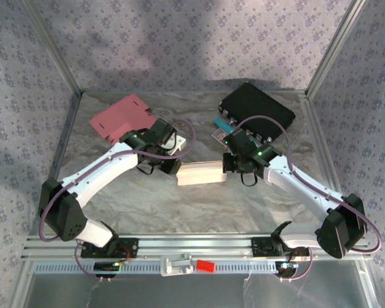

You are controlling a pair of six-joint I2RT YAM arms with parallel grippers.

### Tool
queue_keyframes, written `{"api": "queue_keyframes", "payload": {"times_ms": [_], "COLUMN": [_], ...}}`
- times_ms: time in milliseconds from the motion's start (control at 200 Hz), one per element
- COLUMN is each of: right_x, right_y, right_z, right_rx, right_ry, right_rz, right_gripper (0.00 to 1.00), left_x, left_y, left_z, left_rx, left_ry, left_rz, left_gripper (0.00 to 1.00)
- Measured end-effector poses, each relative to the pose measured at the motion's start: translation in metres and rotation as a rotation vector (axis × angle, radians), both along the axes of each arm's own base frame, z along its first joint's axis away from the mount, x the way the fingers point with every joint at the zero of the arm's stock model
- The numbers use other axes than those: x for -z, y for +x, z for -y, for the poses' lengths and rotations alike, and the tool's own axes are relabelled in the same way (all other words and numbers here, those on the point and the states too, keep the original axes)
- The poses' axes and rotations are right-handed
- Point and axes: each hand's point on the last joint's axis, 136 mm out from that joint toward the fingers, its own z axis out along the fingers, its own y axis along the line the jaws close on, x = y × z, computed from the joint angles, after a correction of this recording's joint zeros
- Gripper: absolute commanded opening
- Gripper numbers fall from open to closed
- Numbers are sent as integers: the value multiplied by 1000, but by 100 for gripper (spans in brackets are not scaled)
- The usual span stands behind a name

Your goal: Fold the paper box

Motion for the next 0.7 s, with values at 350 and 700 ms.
{"api": "queue_keyframes", "payload": {"times_ms": [350,700], "right_x": [0,0], "right_y": [0,1], "right_z": [0,3], "right_rx": [2,16], "right_ry": [1,-8], "right_rz": [-2,3], "right_gripper": [0,0], "left_x": [4,-4], "left_y": [4,5], "left_z": [2,7], "left_rx": [-3,-87], "left_ry": [9,-5], "left_rz": [-2,-70], "left_gripper": [6,0]}}
